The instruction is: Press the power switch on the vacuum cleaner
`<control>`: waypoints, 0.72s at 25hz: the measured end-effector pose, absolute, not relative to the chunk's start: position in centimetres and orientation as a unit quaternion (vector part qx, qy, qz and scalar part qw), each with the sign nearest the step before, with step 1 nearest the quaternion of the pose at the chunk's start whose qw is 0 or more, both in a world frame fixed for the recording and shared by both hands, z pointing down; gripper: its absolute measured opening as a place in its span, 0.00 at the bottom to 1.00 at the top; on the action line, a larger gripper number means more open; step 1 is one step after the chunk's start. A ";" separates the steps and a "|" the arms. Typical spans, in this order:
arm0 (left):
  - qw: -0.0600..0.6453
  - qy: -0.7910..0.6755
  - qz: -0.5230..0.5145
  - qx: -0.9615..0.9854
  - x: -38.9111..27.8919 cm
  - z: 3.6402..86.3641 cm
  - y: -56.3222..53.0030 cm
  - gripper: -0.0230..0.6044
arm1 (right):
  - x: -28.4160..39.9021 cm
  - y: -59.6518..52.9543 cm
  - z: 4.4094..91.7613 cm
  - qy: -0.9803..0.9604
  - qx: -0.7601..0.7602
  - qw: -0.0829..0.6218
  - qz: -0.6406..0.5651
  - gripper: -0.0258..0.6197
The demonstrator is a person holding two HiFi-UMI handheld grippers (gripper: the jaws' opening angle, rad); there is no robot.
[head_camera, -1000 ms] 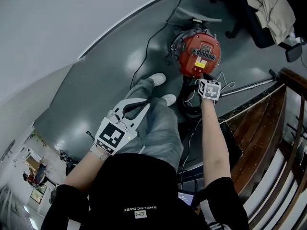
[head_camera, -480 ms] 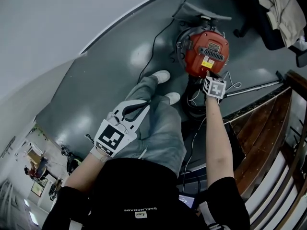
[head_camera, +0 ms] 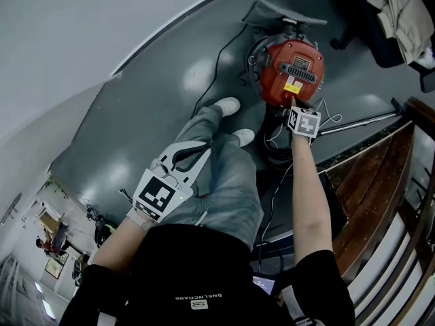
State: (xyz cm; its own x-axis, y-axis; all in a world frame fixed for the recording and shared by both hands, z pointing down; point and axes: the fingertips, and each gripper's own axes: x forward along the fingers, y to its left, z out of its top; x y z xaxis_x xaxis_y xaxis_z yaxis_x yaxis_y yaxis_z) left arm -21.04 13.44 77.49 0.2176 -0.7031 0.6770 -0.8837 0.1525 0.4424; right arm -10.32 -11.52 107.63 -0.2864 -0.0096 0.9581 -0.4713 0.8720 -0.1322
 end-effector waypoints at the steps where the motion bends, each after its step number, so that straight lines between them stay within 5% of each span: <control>1: 0.441 -0.617 0.103 0.643 -21.0 77.4 13.4 0.06 | -10.3 -11.6 107.6 -0.776 0.155 0.578 0.197 0.09; 18: 0.407 -0.607 0.101 0.675 -18.4 74.0 10.1 0.06 | -5.6 -14.0 100.1 -0.793 0.192 0.537 0.217 0.09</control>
State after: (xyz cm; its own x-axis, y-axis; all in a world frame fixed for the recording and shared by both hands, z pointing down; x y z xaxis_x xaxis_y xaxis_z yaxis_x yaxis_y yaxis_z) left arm -18.44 10.14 74.02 0.2416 -0.7373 0.6309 -0.9024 0.0684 0.4255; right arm -5.62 -14.03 100.12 -0.3504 -0.0713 0.9339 -0.5372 0.8321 -0.1380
